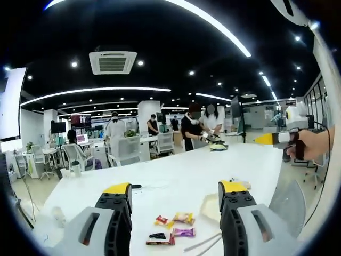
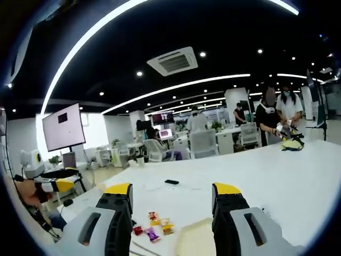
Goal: Place the target food into the container with the food tongs after gripping and lifting it, then release it inside without dropping or visibly crushing the food.
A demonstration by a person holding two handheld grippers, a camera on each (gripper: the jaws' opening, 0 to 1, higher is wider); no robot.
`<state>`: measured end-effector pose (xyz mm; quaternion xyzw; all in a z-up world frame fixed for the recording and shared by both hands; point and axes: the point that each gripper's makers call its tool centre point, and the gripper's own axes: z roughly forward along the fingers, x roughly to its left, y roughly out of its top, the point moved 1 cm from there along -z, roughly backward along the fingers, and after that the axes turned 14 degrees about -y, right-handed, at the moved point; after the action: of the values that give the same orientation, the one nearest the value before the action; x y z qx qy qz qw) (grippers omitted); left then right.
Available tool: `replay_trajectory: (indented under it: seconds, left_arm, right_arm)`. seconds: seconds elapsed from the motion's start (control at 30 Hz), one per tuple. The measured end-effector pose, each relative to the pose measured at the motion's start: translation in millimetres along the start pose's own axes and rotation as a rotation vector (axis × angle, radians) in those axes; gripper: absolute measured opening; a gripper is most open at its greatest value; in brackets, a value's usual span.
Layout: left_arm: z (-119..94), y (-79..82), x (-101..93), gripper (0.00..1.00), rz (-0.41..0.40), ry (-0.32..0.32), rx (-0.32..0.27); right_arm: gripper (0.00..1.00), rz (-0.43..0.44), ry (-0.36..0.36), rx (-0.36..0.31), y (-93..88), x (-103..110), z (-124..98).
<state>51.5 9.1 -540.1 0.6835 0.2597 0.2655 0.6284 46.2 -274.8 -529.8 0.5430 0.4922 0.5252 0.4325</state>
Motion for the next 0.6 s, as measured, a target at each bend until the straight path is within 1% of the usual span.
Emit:
replay_trajectory:
  seconds: [0.13,0.27,0.37,0.4,0.47,0.5,0.57,0.6]
  left_arm:
    - [-1.0,-4.8,-1.5,0.64,-0.008,0.005,0.007]
    - [1.0,-9.6,-5.1,0.63,-0.007,-0.005,0.017]
    - [7.0,-9.5,-4.8,0.65,0.0,-0.015,0.025]
    - [8.8,-9.5,-4.3,0.66,-0.005,-0.018,0.03]
    - [11.7,-8.6,-5.4,0.65,-0.003,-0.029,0.036]
    - [13.4,-8.0,-7.1,0.65,0.014,-0.043,0.044]
    - [14.9,-9.8,-9.1,0.64,0.028,-0.056,0.057]
    - [15.8,-14.9,-11.3,0.62,0.032,-0.069,0.076]
  right_arm:
    - [0.6,-0.02,0.001,0.003,-0.2,1.9,-3.4]
    - [0.6,-0.042,0.0,0.009,-1.7,0.5,-5.8]
    - [0.6,-0.123,0.021,-0.005,3.3,0.6,-1.1]
    - [0.6,-0.137,0.03,-0.007,5.7,1.0,0.8]
    - [0.6,-0.171,0.043,-0.027,13.1,2.2,3.3]
    - [0.6,-0.195,0.049,-0.041,17.5,3.4,4.2]
    - [0.6,-0.207,0.052,-0.043,19.3,4.4,4.6]
    - [0.6,-0.206,0.053,-0.043,18.4,4.5,4.5]
